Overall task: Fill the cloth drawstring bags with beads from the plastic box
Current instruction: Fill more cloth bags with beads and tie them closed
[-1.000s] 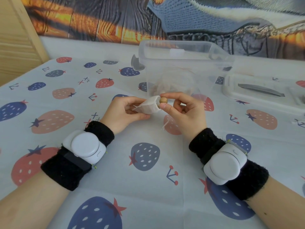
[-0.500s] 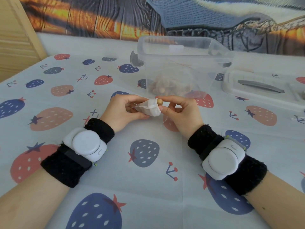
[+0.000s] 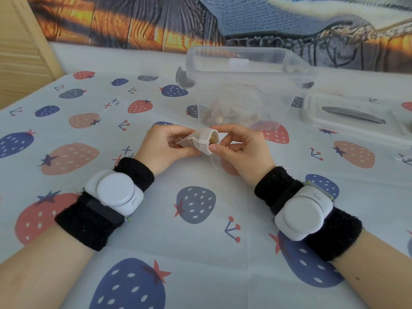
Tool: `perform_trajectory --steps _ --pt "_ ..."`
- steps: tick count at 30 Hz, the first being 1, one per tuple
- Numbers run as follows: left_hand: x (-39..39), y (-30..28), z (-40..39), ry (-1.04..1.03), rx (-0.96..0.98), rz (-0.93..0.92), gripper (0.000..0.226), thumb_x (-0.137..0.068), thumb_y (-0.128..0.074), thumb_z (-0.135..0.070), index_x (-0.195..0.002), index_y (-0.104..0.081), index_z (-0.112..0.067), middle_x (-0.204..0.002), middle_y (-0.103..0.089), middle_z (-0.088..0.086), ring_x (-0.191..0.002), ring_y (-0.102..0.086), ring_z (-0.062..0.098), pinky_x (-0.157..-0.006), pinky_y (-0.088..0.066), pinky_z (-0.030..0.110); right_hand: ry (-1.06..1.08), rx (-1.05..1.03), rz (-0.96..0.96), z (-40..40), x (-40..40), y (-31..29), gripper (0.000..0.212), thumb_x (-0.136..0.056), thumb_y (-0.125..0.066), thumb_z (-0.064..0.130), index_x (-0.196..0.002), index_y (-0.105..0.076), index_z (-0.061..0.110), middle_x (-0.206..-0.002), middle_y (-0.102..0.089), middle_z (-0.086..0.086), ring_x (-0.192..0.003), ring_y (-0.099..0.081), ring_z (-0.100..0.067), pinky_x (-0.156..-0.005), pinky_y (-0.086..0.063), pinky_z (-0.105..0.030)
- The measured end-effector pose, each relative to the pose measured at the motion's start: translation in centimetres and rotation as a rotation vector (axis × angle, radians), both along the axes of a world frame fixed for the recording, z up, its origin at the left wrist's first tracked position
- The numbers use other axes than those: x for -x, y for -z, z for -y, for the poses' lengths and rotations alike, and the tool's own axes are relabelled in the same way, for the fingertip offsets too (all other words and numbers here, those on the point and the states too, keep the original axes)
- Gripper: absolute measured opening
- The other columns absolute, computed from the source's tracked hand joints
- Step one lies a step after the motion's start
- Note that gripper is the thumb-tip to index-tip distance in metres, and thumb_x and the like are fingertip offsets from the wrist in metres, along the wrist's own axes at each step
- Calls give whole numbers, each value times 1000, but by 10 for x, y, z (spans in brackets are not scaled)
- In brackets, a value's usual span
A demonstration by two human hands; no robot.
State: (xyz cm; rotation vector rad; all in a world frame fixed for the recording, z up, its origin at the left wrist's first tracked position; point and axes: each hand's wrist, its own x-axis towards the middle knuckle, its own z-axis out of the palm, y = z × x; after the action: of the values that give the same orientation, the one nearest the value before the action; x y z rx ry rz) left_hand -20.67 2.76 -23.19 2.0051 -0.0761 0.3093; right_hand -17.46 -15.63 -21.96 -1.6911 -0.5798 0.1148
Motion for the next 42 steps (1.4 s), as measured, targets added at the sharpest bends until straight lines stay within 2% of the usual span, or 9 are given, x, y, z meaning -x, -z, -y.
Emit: perform_trajectory --steps 6,12,17,21,23,25,32,38,42 --pt "1 -1 1 13 -5 -4 37 -71 -79 -5 -106 -70 -12 -95 -72 -2 -83 -65 11 -77 -52 20 42 18 -18 0 -2 1 19 -82 -69 10 -78 -64 27 -65 -60 -1 -57 -51 -23 -50 -40 -25" --pt "3 -2 3 19 -81 55 41 -67 -82 -4 -106 -71 -13 -96 -73 1 -82 -67 14 -79 -53 26 84 100 46 2 -3 4 23 -83 -61 0 -87 -67 22 -71 -55 1 -49 -44 -19 -45 -40 -19" --pt "2 1 2 2 -156 109 42 -64 -85 -9 -104 -71 -14 -92 -71 -1 -76 -64 9 -74 -50 20 72 140 18 2 -2 4 36 -84 -49 -7 -92 -68 22 -76 -54 -5 -42 -45 -18 -39 -39 -18" --pt "1 1 1 10 -168 131 42 -64 -85 -9 -104 -71 -15 -93 -71 4 -79 -65 15 -76 -51 22 98 177 70 3 -3 5 21 -82 -58 -4 -85 -72 11 -49 -52 12 -35 -35 -7 -39 -34 -16" --pt "1 1 1 22 -173 139 41 -65 -84 -8 -103 -71 -14 -95 -70 4 -79 -64 16 -76 -50 23 117 149 100 4 -2 5 11 -81 -67 3 -75 -71 11 -37 -44 12 -34 -29 -8 -38 -29 -13" --pt "2 1 2 36 -173 138 40 -65 -84 -7 -103 -72 -11 -96 -70 4 -78 -64 17 -75 -49 23 124 117 125 4 -2 4 12 -79 -72 6 -69 -69 13 -32 -40 12 -32 -30 -8 -38 -26 -10" --pt "3 -2 3 84 -82 62 45 -64 -84 -4 -107 -68 -8 -101 -70 4 -87 -65 25 -86 -53 35 209 85 209 2 -5 5 23 -75 -71 -2 -69 -69 20 -38 -47 21 -38 -35 -7 -43 -26 -8" --pt "2 -5 3 134 85 -79 46 -61 -79 -22 -104 -64 -16 -104 -69 2 -90 -64 15 -87 -51 23 266 30 349 1 -8 8 14 -74 -70 -4 -78 -74 9 -59 -50 17 -46 -39 -4 -51 -30 -9" --pt "2 -8 4 185 151 -135 41 -70 -70 -18 -110 -60 -15 -109 -67 -1 -87 -64 8 -82 -48 14 227 -50 358 2 -11 8 23 -73 -69 -6 -83 -73 14 -64 -59 5 -48 -36 -5 -51 -31 -11"
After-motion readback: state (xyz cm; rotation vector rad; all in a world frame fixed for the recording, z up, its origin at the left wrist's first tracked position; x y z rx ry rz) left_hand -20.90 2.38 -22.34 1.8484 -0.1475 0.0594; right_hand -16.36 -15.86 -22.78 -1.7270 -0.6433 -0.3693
